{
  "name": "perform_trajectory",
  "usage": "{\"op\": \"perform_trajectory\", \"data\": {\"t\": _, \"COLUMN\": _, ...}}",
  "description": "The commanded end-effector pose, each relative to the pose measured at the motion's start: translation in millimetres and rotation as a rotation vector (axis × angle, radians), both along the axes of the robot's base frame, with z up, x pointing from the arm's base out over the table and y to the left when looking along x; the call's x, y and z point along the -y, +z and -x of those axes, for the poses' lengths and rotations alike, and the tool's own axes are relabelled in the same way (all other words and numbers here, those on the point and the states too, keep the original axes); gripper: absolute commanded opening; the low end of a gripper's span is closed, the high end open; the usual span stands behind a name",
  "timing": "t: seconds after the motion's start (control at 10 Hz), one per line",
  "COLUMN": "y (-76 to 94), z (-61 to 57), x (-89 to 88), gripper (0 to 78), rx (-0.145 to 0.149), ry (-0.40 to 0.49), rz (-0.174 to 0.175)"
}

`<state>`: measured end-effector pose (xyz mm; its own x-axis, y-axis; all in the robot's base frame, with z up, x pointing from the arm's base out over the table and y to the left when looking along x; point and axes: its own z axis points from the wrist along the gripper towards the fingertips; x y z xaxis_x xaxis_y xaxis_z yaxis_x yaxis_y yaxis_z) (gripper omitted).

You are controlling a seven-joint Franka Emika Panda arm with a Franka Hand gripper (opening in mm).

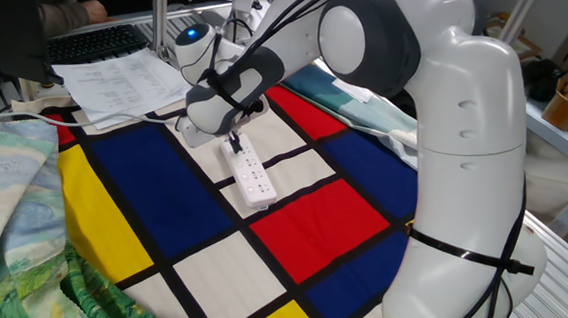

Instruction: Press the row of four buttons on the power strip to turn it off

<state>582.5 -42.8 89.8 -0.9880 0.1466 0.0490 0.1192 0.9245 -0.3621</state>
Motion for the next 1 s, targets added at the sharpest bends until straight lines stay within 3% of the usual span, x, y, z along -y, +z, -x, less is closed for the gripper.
{"op": "perform_trajectory", "data": {"t": 0.1, "y": 9.8, "z": 2.9, "x": -2.7, "gripper": 0.0, "rx": -0.013, "ry": -0.011, "rz": -0.002}}
{"op": "perform_trajectory", "data": {"t": 1.0, "y": 6.6, "z": 28.1, "x": -7.9, "gripper": 0.0, "rx": -0.016, "ry": -0.024, "rz": -0.013}}
